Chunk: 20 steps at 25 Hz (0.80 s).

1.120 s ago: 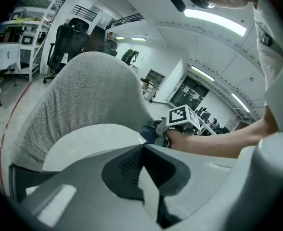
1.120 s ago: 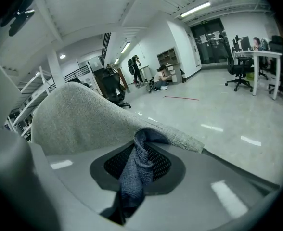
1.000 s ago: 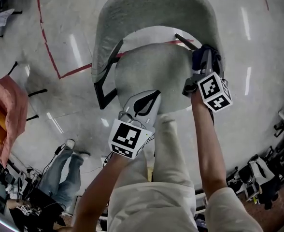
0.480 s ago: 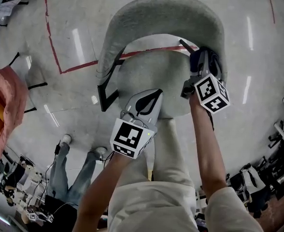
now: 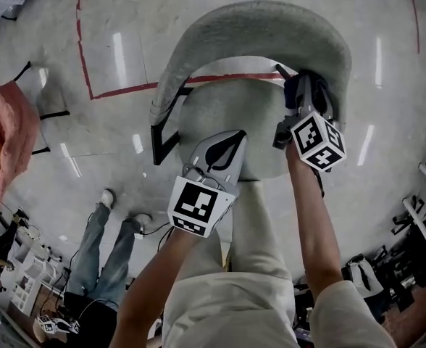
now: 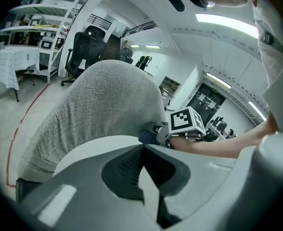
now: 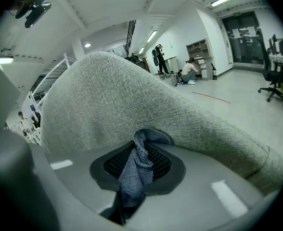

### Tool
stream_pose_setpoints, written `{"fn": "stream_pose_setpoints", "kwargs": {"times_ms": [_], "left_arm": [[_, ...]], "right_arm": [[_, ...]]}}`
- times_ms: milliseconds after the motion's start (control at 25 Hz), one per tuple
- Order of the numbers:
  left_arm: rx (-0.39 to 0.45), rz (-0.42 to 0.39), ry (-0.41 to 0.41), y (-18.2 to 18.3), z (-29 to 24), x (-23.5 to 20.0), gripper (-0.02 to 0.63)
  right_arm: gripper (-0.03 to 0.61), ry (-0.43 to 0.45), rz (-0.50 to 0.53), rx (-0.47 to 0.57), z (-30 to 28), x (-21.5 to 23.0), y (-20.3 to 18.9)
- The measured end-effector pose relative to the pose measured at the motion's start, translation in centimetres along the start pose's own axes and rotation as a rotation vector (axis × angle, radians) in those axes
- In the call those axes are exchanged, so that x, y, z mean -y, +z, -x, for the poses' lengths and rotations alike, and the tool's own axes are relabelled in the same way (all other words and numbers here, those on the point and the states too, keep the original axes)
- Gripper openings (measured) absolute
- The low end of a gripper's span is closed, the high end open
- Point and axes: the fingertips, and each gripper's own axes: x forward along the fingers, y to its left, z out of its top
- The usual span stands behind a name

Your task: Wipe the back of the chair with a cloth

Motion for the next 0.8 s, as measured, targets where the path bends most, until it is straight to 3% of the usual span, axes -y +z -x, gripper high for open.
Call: {"fn": "stream_pose_setpoints", "kwargs": {"times_ms": [800], "left_arm": [[0.047, 0.096, 0.085, 0.0, 1.4, -3.1, 0.001]], "right_arm": [[0.072, 0.184, 0.21, -0.076, -3.6, -7.9, -1.1]]}}
